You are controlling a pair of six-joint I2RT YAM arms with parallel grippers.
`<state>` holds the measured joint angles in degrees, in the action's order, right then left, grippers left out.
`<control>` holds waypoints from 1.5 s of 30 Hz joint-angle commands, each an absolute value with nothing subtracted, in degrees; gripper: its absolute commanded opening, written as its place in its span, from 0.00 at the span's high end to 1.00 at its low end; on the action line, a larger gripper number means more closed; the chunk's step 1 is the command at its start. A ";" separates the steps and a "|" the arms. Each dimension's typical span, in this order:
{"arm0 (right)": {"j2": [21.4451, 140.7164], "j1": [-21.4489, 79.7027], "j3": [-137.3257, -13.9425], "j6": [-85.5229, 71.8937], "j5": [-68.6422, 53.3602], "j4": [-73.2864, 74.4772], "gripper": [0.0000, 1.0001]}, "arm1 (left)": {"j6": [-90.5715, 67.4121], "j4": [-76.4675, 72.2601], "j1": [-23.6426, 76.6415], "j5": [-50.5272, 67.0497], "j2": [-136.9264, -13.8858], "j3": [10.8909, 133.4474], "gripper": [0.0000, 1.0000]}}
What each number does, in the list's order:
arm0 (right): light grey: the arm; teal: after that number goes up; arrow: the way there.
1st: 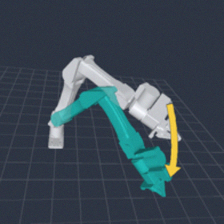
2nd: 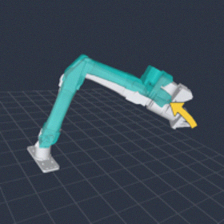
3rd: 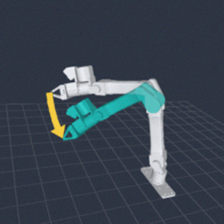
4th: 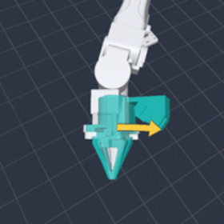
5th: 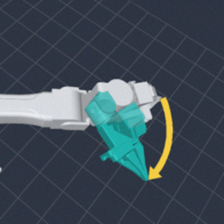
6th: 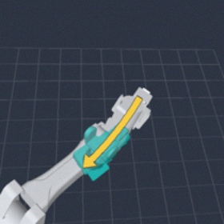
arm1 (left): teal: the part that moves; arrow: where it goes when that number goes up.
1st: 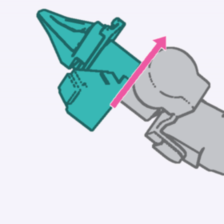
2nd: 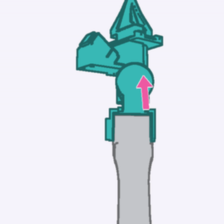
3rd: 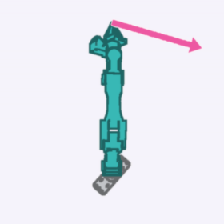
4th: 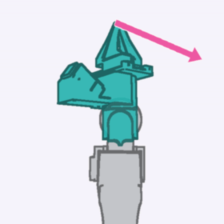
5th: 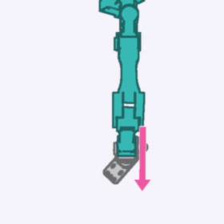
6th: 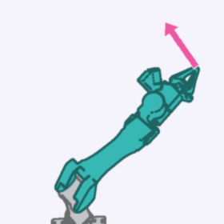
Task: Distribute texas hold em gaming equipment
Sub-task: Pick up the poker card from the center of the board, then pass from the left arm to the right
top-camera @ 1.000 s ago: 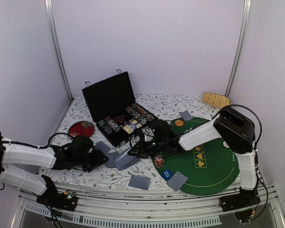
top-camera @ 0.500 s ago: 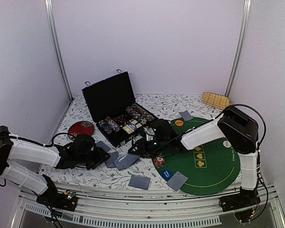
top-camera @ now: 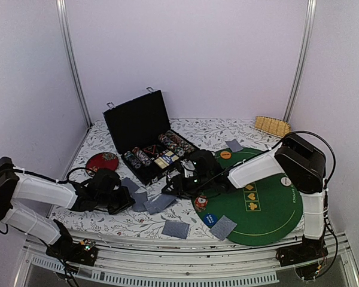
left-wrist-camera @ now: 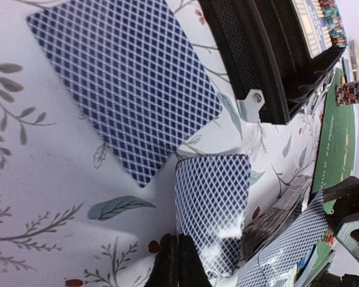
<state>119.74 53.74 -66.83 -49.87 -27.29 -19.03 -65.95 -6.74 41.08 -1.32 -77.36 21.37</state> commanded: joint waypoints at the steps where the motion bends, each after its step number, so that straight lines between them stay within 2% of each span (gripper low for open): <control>1: 118.35 53.93 -68.76 -47.43 -25.84 -16.72 0.53 | -64.13 1.52 39.86 -5.35 -72.15 20.91 1.00; 6: 116.76 53.95 -68.91 -44.48 -23.18 -13.28 0.49 | -60.89 8.66 39.72 -10.49 -64.14 22.47 1.00; 12: 114.70 53.85 -77.04 -32.36 -22.71 -6.06 0.36 | -48.23 17.21 39.76 -14.48 -56.36 28.96 1.00; 18: 106.69 52.82 -79.08 -12.92 -29.30 -2.70 0.28 | -30.65 17.36 40.71 -3.85 -54.06 36.48 1.00; 21: 103.31 51.66 -79.06 -3.93 -38.24 -0.22 0.23 | -24.22 17.44 42.66 2.10 -54.70 39.36 1.00; 26: 103.87 51.33 -84.07 6.27 -44.79 9.84 0.23 | -16.77 17.40 50.53 3.64 -54.13 42.85 1.00; 30: 106.82 51.33 -88.11 6.84 -46.50 13.68 0.25 | -13.95 17.36 54.11 4.05 -54.01 43.59 1.00; 33: 108.36 51.53 -88.82 5.83 -49.54 13.45 0.33 | -13.78 17.45 54.56 3.39 -54.62 43.59 1.00; 38: 110.50 53.22 -89.66 5.52 -49.57 14.22 0.40 | -13.80 16.74 54.82 3.11 -55.54 43.94 1.00; 40: 111.41 53.30 -89.84 5.33 -49.67 14.41 0.52 | -13.71 16.25 54.91 3.34 -55.70 43.87 1.00; 44: 111.33 53.32 -89.78 4.27 -49.88 14.09 0.93 | -13.62 16.00 54.95 3.30 -55.79 43.45 1.00; 45: 110.89 53.33 -89.29 3.95 -49.48 13.41 0.97 | -13.74 16.04 54.93 3.14 -55.81 43.35 1.00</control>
<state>111.22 53.06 -87.94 4.73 -48.77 13.89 -14.57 16.64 54.02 2.81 -55.53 42.65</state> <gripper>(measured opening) 0.132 0.007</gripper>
